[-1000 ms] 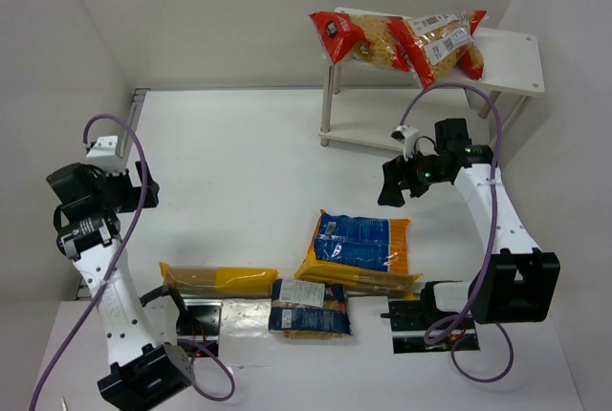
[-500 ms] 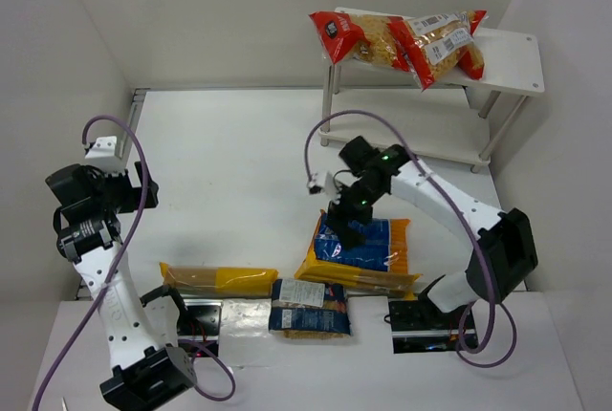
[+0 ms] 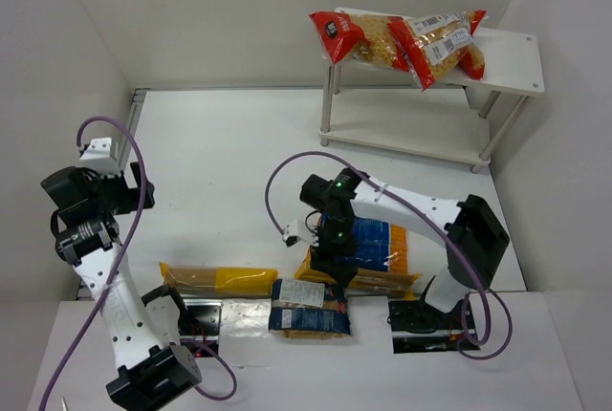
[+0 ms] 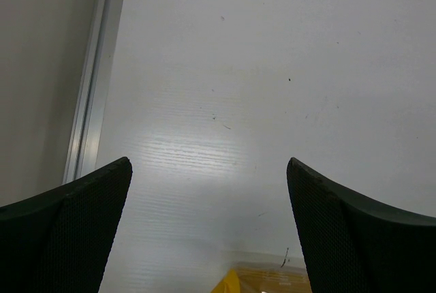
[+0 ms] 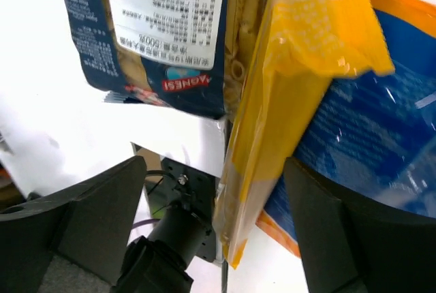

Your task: Place and organize the pasta boxes and bags onto the shelf

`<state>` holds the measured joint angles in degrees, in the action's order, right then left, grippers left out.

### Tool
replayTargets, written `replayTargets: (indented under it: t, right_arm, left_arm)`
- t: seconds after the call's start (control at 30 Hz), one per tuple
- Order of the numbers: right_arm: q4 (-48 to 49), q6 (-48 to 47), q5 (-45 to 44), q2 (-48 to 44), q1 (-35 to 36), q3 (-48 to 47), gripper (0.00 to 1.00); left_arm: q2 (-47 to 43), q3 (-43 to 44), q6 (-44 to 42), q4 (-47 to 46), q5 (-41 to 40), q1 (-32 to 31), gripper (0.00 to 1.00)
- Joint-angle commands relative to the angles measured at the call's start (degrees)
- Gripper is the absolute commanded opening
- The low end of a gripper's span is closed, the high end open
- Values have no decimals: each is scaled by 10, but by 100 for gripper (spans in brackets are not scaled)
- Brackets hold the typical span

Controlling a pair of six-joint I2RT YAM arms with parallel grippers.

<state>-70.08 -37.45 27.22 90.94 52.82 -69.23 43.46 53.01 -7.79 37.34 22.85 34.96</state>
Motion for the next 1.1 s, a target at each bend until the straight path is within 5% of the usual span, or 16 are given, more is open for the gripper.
replayTargets:
  t: [0.0, 0.37, 0.7, 0.8, 0.83, 0.93, 1.07]
  right_arm:
    - [-16, -6, 17, 35, 12, -21, 87]
    - [39, 7, 6, 92, 48, -20, 65]
    - [96, 63, -91, 93, 48, -12, 70]
    - [104, 80, -91, 103, 48, -6, 42]
    - [104, 80, -91, 117, 48, -6, 24]
    - [104, 80, -86, 137, 48, -24, 1]
    - [122, 80, -94, 137, 48, -77, 0]
  left_arm:
    - [-7, -2, -14, -17, 18, 8, 100]
    - [-13, -2, -14, -17, 18, 8, 100]
    - [-13, -2, -14, -17, 18, 8, 100]
    - [-13, -2, -14, -17, 18, 8, 100]
    - [-13, -2, -14, -17, 18, 8, 100]
    - [-13, -2, -14, -17, 18, 8, 100]
    - [-18, -2, -14, -17, 18, 8, 100]
